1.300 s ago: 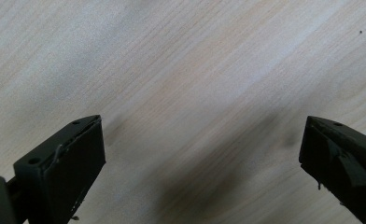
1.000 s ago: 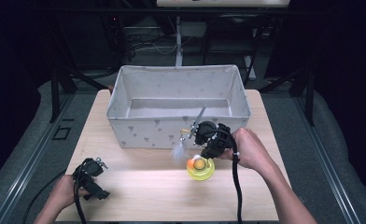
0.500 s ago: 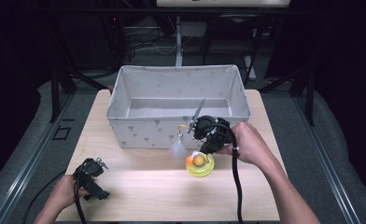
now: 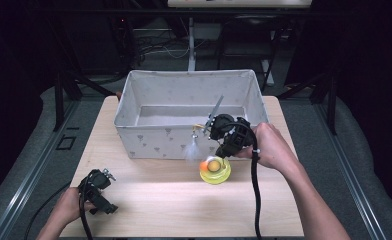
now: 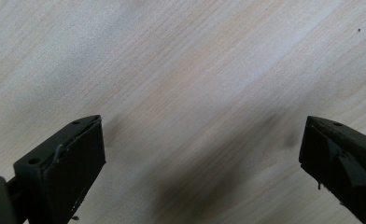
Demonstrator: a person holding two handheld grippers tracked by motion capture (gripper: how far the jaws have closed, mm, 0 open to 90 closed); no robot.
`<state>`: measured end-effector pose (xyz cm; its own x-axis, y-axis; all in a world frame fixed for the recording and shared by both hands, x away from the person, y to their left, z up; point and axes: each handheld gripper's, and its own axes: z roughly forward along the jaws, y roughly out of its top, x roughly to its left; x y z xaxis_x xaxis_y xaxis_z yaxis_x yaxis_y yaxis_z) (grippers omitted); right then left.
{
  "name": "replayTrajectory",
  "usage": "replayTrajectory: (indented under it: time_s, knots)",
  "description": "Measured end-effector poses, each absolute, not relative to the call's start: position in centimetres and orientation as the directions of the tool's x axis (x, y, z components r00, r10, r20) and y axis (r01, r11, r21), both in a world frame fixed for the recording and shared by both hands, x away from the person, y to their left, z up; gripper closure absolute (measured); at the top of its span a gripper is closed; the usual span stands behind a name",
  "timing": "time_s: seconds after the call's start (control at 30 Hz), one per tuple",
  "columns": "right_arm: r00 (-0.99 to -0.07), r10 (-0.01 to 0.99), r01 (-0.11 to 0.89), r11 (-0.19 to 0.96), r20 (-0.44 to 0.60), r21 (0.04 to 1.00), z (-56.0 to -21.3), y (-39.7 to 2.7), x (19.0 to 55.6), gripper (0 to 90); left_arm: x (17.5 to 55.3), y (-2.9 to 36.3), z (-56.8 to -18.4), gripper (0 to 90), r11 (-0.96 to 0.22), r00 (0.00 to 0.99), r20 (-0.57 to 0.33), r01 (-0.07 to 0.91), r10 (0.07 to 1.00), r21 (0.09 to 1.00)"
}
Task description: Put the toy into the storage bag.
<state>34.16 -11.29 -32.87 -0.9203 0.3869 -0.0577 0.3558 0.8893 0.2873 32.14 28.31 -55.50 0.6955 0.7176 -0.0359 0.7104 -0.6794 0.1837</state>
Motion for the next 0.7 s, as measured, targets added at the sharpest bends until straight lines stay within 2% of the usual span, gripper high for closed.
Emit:
replayTrajectory:
  time_s: [0.7]
  knots:
    - [-0.9, 0.433, 0.4, 0.865, -0.045, 0.303, -28.9, -11.7, 35.3, 88.0, 32.1, 28.3, -55.6, 0.4, -0.681, 0.697, -0.044, 0.71, 0.715, 0.178]
